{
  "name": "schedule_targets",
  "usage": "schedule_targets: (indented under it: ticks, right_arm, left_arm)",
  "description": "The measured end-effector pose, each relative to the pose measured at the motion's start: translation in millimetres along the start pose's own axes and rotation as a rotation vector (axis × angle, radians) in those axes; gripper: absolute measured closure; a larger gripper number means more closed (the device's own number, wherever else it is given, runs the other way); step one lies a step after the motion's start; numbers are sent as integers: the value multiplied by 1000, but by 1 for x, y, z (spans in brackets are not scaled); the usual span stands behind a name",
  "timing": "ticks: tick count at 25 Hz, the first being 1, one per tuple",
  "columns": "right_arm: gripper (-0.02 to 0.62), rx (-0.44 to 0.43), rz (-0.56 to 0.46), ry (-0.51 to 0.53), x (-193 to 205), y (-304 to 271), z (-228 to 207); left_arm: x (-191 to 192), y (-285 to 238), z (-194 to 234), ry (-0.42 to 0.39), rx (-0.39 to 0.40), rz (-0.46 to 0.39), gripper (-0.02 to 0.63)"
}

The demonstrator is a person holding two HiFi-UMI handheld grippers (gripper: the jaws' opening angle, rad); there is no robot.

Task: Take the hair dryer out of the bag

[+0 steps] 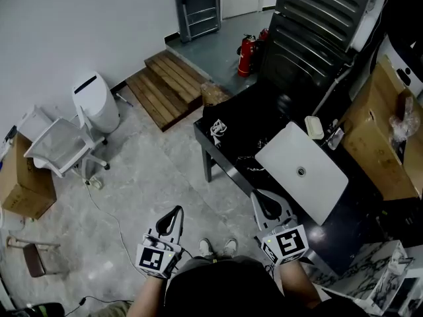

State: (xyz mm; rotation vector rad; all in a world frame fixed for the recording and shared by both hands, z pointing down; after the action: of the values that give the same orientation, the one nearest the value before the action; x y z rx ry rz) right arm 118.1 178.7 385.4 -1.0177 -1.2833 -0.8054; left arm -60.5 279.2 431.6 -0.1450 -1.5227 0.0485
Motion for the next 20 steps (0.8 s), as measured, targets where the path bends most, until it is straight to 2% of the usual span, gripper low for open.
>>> schedule_targets:
  ticks: [9, 14, 20]
  right_arm:
    - [583, 55, 49, 42, -3, -10, 17]
    - [583, 94, 61, 58, -2, -15, 31]
    - [583, 133, 68, 63, -1, -15, 24]
  left_arm:
    - [6, -4, 19, 60, 60, 3, 583]
    - [23, -3, 38, 29, 100, -28, 583]
    - [27, -16, 36, 37, 143, -11, 583]
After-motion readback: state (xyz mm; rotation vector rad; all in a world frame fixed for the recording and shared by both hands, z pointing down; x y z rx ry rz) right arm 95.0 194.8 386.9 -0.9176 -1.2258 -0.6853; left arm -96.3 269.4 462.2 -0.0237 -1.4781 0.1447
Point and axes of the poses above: the fingertips, and each gripper's own axes: y backward along the fingers, z to its left, x out of its underside, the point moved 1 cm from there along y, backward along the fingers, and after that the axes turned 14 degrees about -x, right-handed, at the moved point
